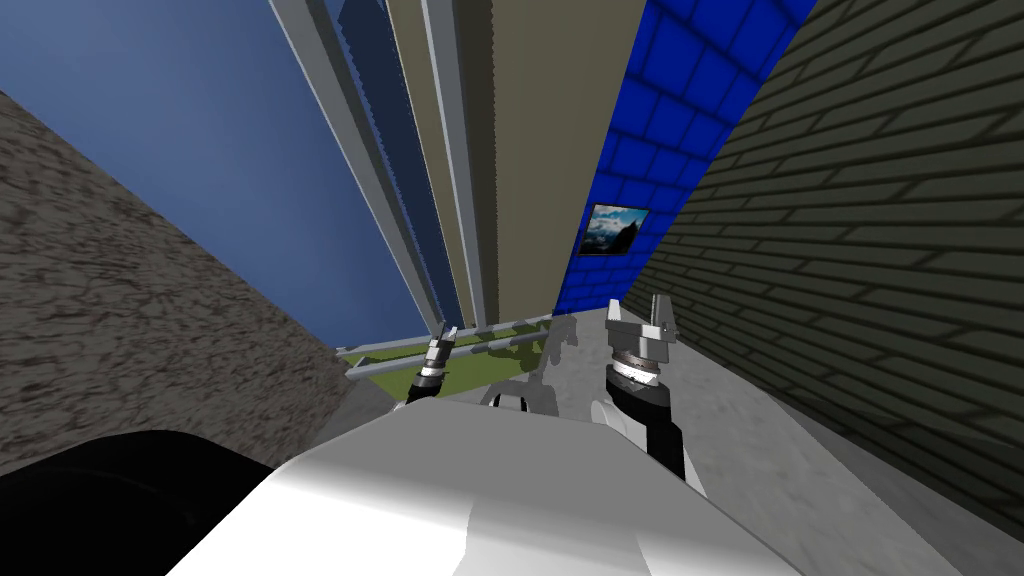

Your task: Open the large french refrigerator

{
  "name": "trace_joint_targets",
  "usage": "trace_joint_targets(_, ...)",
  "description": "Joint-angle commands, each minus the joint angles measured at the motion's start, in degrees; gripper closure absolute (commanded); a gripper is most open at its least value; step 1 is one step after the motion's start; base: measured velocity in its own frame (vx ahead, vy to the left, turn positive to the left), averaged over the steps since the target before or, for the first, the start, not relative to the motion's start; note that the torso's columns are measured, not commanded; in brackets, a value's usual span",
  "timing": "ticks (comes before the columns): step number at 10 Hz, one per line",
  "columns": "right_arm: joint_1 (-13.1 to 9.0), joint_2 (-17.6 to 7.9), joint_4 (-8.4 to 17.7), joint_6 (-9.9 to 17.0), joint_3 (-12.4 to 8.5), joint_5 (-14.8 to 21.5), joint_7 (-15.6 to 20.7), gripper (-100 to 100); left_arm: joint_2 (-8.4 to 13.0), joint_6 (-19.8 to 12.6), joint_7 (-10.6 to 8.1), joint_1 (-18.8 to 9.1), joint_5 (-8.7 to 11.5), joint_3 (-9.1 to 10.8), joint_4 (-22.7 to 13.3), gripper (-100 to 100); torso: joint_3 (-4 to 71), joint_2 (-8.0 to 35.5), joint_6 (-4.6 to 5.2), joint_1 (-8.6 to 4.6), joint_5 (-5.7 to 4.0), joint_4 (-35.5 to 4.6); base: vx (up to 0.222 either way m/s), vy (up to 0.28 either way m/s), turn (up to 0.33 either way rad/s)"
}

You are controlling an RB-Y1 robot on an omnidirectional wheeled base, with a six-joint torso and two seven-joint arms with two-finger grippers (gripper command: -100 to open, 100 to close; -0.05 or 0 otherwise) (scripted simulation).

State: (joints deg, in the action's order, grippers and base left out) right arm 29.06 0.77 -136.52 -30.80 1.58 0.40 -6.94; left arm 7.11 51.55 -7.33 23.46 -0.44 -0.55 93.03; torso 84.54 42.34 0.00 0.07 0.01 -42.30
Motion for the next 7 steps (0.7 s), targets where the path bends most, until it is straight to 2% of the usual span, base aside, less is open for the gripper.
trace_joint_targets(1, 0.0, 0.0, 0.0, 0.0, 0.0, 0.0, 0.0, 0, -0.17, 2.18, -0.23, -1.18, 0.37, -0.01, -4.25, -100, 0.01, -0.04, 0.0, 0.01, 0.01, 0.01, 0.062, -0.067, -0.001)
trace_joint_targets(2, 0.0, 0.0, 0.0, 0.0, 0.0, 0.0, 0.0, 0, -0.17, 2.18, -0.23, -1.18, 0.37, -0.01, -4.98, -100, 0.04, -0.07, 0.0, -0.09, -0.01, 0.02, 0.044, -0.05, 0.004)
trace_joint_targets(5, 0.0, 0.0, 0.0, 0.0, 0.0, 0.0, 0.0, 0, -0.19, 5.03, -0.65, -2.3, 0.89, -0.1, -10.72, -100, 0.05, -0.1, 0.0, -0.1, -0.02, 0.02, 0.062, -0.064, 0.001)
trace_joint_targets(6, 0.0, 0.0, 0.0, 0.0, 0.0, 0.0, 0.0, 0, -0.19, 5.03, -0.65, -2.3, 0.89, -0.1, -11.16, -100, 0.08, -0.14, 0.0, -0.15, -0.04, 0.04, 0.06, -0.062, 0.003)
trace_joint_targets(7, 0.0, 0.0, 0.0, 0.0, 0.0, 0.0, 0.0, 0, -0.22, 5.96, -0.79, -2.67, 1.06, -0.13, -13.18, -100, 0.04, -0.06, 0.0, -0.06, -0.02, 0.02, 0.047, -0.048, 0.0)
